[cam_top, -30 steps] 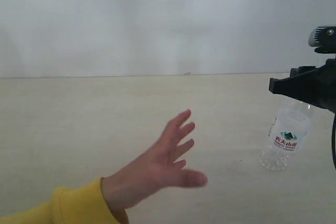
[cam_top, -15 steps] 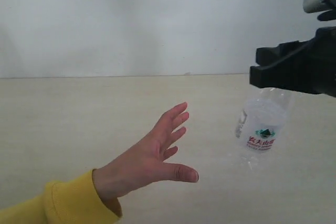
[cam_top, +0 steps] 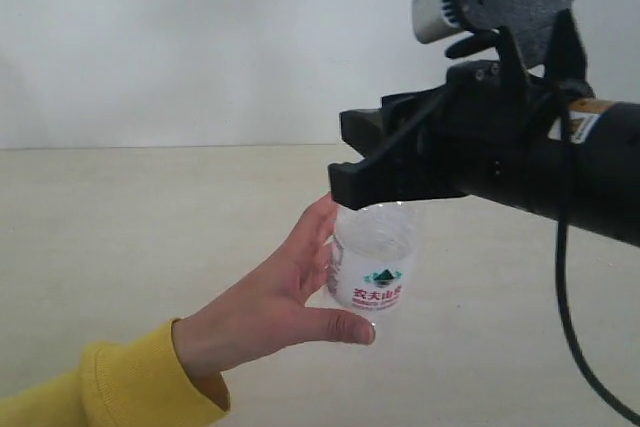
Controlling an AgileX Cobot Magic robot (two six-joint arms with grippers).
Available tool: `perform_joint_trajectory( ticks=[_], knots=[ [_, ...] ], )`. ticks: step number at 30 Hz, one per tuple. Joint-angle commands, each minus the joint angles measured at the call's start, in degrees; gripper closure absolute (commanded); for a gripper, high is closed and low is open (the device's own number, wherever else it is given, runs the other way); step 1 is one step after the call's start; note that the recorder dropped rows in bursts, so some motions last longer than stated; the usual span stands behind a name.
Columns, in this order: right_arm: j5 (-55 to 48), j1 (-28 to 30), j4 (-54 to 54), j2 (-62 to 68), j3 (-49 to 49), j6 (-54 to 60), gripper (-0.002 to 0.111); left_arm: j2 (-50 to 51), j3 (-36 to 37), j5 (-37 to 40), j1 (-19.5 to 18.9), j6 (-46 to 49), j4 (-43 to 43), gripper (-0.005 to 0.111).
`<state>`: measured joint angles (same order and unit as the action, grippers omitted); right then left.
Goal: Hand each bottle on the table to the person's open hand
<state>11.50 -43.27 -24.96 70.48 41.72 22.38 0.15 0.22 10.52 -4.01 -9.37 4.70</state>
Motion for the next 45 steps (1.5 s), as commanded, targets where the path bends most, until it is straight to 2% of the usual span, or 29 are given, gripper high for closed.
perform_joint_trajectory(
  ticks=[1,8,10,12,14,16,17,18,19,22,26,28,31,39,45],
  knots=[
    [0.1,-2.6,0.2,3.1,4.0,0.0,0.109,-0.2,-0.2,-0.3,-0.2,0.1,0.2,0.103],
    [1.0,-3.2,0.2,4.9,5.8,0.2,0.108,-0.2,-0.2,-0.3,-0.2,0.1,0.2,0.103],
    [1.8,-3.2,0.2,4.9,5.8,0.2,0.104,-0.2,-0.2,-0.3,-0.2,0.1,0.2,0.103],
    [2.7,-3.2,0.2,4.8,5.8,0.2,0.091,-0.2,-0.2,-0.3,-0.2,0.1,0.2,0.103],
    [3.1,-3.2,0.0,4.4,5.8,0.2,0.072,-0.2,-0.2,-0.3,-0.2,0.1,0.2,0.103],
    [2.4,-2.7,-1.4,3.8,5.8,0.2,0.045,-0.2,-0.2,-0.3,-0.2,0.1,0.2,0.103],
    [1.7,-2.2,-2.8,3.1,5.8,0.2,0.036,-0.2,-0.2,-0.3,-0.2,0.1,0.2,0.103],
    [0.6,-1.4,-4.4,2.2,5.8,0.6,0.033,-0.2,-0.2,-0.3,-0.2,0.1,0.2,0.103],
    [-0.3,-0.4,-5.0,1.5,5.8,0.9,0.035,-0.2,-0.2,-0.3,-0.2,0.1,0.2,0.103],
    [-2.1,3.4,-5.1,-2.0,5.8,6.2,0.054,-0.2,-0.2,-0.3,-0.2,0.1,0.2,0.103],
    [-5.8,11.6,-5.5,-7.6,5.7,8.9,0.065,-0.2,-0.2,-0.3,-0.2,0.1,0.2,0.103],
    [-7.6,16.0,-5.6,-10.5,5.2,9.3,0.078,-0.2,-0.2,-0.3,-0.2,0.1,0.2,0.103],
    [-7.7,20.1,-5.6,-14.7,3.0,10.0,0.108,-0.2,-0.2,-0.3,-0.2,0.1,0.2,0.103],
    [-9.2,25.6,-5.8,-21.6,-1.1,15.1,0.108,-0.2,-0.2,-0.3,-0.2,0.1,0.2,0.103],
    [-10.5,25.4,-5.8,-24.7,-1.1,15.1,0.108,-0.2,-0.2,-0.3,-0.2,0.1,0.2,0.103]
  ],
)
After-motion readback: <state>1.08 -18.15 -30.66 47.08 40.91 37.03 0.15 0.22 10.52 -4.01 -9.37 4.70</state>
